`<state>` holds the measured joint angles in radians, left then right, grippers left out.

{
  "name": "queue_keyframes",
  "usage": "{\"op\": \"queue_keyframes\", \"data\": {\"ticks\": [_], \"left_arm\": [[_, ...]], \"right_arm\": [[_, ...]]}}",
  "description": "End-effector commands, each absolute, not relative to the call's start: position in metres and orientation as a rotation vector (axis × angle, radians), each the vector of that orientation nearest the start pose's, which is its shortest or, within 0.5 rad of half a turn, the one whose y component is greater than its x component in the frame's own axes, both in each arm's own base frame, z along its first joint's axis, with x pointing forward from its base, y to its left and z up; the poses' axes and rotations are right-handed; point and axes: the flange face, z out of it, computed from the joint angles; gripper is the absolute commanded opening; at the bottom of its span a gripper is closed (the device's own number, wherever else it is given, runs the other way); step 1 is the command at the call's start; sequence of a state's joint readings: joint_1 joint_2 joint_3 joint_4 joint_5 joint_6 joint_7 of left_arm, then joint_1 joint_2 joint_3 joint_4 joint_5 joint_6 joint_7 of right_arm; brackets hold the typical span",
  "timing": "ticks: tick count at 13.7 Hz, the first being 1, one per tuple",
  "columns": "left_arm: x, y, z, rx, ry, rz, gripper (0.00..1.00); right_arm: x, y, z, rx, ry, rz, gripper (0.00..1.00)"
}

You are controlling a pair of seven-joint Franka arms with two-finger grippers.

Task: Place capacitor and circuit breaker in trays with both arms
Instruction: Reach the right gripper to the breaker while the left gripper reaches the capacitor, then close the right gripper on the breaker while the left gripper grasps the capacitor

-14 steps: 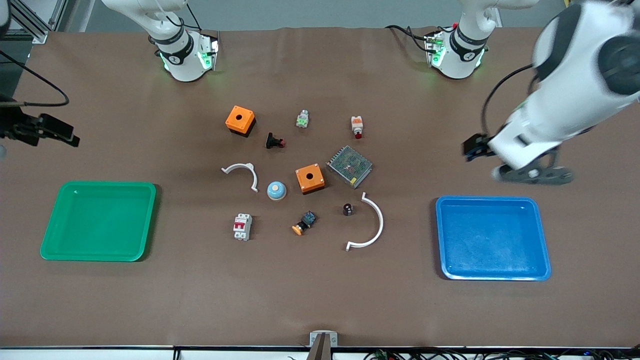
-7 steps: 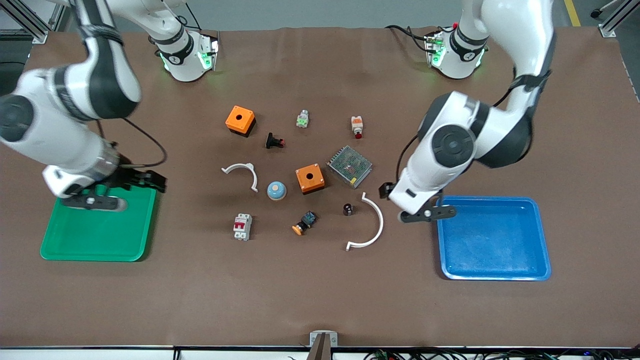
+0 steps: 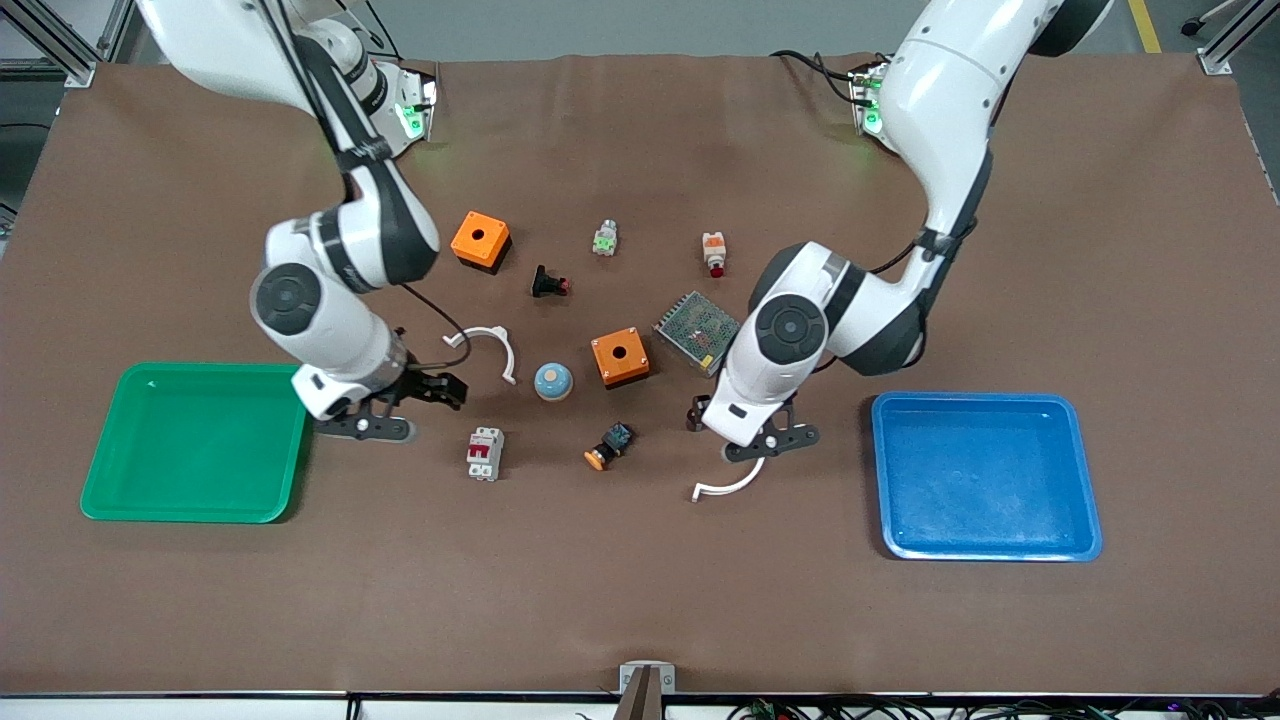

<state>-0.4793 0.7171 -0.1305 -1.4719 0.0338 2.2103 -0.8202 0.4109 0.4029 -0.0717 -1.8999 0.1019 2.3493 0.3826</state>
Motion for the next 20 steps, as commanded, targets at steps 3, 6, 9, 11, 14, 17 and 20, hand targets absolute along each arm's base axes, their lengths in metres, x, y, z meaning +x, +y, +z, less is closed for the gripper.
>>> {"op": "queue_keyframes", "data": {"ticks": [3, 6, 9, 11, 14, 17, 20], "left_arm": [[0.597, -0.427, 0.227, -3.213, -0.447, -0.061, 0.72], [0.59, -0.435, 0.216, -3.21, -0.428, -0.055, 0.68], [0.587, -0.436, 0.202, -3.202, -0.427, -0.027, 0.59], [0.586, -0.435, 0.198, -3.199, -0.41, -0.022, 0.48], [0.587, -0.435, 0.198, -3.201, -0.389, -0.024, 0.06], [0.598, -0.426, 0.234, -3.216, -0.423, -0.079, 0.0], [0.627, -0.367, 0.307, -3.172, -0.465, -0.06, 0.0]], "right_arm": [[0.621, 0.249, 0.263, -3.067, 0.207, -0.073, 1.0], [0.634, 0.27, 0.234, -3.06, 0.246, -0.114, 1.0], [0.637, 0.271, 0.22, -3.062, 0.232, -0.147, 1.0], [0.638, 0.266, 0.212, -3.073, 0.218, -0.137, 0.97], [0.649, 0.262, 0.21, -3.071, 0.208, -0.154, 0.69], [0.649, 0.262, 0.207, -3.063, 0.241, -0.142, 0.11], [0.662, 0.248, 0.221, -3.055, 0.26, -0.165, 0.0]]}}
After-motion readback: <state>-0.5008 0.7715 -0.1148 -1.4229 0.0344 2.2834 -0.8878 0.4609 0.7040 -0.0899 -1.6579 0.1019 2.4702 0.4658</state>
